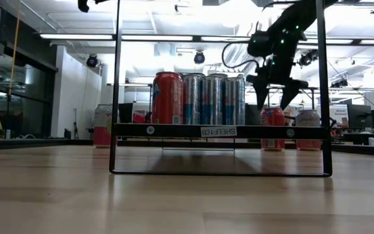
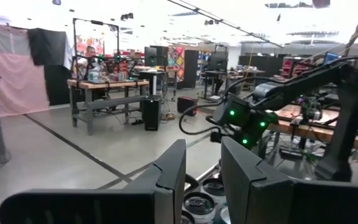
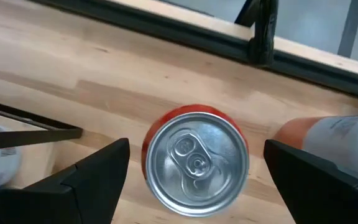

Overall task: Place canned beverage on shelf
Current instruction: Put the red soda can on the shelf aligned with the other red soda can

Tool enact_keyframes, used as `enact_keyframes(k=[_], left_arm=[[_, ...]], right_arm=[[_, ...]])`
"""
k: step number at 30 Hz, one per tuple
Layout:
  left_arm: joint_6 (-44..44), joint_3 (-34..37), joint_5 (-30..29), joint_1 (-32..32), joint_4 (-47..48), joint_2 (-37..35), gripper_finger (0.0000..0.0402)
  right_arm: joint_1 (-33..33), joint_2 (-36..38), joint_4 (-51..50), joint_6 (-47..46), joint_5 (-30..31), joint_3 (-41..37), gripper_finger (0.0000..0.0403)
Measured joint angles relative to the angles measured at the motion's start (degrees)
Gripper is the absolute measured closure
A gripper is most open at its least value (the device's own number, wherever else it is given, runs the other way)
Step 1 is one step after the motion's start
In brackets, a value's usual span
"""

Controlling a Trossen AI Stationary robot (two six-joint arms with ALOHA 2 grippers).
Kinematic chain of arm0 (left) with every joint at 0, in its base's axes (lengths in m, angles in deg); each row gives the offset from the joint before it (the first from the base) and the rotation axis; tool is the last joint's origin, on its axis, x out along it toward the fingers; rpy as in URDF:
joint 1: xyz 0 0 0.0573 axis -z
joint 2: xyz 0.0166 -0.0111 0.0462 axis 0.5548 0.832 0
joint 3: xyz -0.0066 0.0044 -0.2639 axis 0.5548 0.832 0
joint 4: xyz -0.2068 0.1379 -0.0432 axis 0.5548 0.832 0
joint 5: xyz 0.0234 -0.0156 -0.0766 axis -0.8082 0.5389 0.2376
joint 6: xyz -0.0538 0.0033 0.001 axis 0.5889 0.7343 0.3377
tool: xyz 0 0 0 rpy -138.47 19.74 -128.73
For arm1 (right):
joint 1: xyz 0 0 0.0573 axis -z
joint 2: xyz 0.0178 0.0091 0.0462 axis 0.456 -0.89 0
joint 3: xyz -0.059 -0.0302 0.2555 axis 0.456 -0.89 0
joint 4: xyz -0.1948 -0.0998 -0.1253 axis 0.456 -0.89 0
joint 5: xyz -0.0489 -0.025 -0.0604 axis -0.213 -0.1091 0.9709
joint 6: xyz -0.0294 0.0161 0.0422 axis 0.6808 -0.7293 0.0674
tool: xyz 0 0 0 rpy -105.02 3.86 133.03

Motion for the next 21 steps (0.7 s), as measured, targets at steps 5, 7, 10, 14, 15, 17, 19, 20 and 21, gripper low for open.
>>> enact_keyframes(k=[5,7,10,14,15,17,19,20,21], left_arm=[[-0.31,0.02,-0.99,-0.01,0.02,0.0,0.0339],[-0.75,0.0,-0.99,-0.01,0.02,0.0,0.0339],[-1.27,0.02,-0.99,-0.01,0.08,0.0,0.0339],[-1.3,0.02,-0.99,-0.01,0.37,0.0,0.0339],[-1.3,0.02,-0.99,-0.01,0.51,0.0,0.0339],[-1.3,0.02,-0.99,-0.01,0.53,0.0,0.0339],[-1.3,0.02,-0.99,0.01,0.54,0.0,0.0339],[-1.3,0.02,-1.01,-0.01,0.55,0.0,0.0339],[-1.3,0.02,-1.18,-0.01,0.55,0.0,0.0339]], right_arm=[[-0.02,-2.7,-0.34,0.0,-0.01,0.0,0.0044],[-0.02,-3.95,-0.19,-0.01,0.0,-0.02,0.0044],[-0.02,-5.82,0.84,-0.84,0.0,-0.02,0.0044],[-0.02,-7.68,1.24,-1.7,0.0,-0.04,0.0051],[-0.02,-7.95,1.14,-1.63,0.0,-0.04,0.0055],[-0.02,-8.11,0.84,-1.87,0.33,-0.07,0.007],[-0.04,-8.02,0.62,-2.76,1.0,-0.07,0.0093],[-0.02,-7.83,0.38,-2.74,1.12,-0.07,0.0106],[-0.02,-7.57,0.01,-2.56,1.22,-0.11,0.0118]])
